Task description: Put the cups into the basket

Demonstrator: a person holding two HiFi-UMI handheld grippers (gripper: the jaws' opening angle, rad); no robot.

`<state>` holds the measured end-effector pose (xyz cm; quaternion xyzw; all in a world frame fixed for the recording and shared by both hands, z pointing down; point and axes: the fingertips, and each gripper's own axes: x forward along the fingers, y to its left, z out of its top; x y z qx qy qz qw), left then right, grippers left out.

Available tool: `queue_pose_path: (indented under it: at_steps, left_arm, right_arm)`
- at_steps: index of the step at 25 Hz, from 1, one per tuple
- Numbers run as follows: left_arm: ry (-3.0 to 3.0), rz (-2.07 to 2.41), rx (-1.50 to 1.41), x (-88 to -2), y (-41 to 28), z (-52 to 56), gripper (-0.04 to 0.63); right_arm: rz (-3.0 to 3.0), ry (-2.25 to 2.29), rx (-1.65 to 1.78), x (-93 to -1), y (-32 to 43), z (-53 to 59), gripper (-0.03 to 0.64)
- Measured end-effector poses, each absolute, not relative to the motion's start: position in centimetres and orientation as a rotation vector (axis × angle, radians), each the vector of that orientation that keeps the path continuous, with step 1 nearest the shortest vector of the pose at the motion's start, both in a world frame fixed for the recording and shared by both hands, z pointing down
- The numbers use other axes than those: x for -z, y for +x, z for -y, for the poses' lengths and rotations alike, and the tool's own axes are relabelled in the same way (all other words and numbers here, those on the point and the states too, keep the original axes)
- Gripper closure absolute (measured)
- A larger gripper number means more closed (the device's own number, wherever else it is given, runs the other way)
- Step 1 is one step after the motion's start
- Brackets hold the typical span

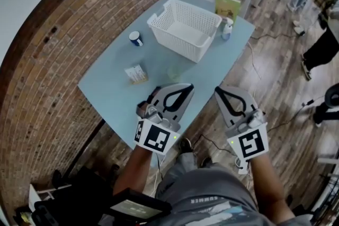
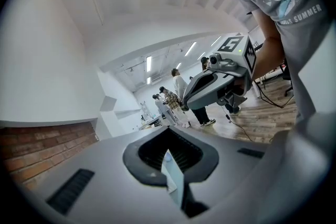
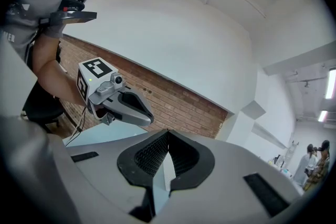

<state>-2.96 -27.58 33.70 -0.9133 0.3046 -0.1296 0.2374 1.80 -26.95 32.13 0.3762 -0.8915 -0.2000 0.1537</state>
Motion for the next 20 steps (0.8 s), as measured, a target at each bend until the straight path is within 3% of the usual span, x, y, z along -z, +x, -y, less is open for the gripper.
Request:
queue_pose_path:
  at_steps: [20]
  left_arm:
    - [-2.560,-0.880,0.348,-36.2,-5.8,38.5,0.595]
  right_arm:
    - [2.504,1.030,0.508,-34.1,-0.5,37.0,0.604]
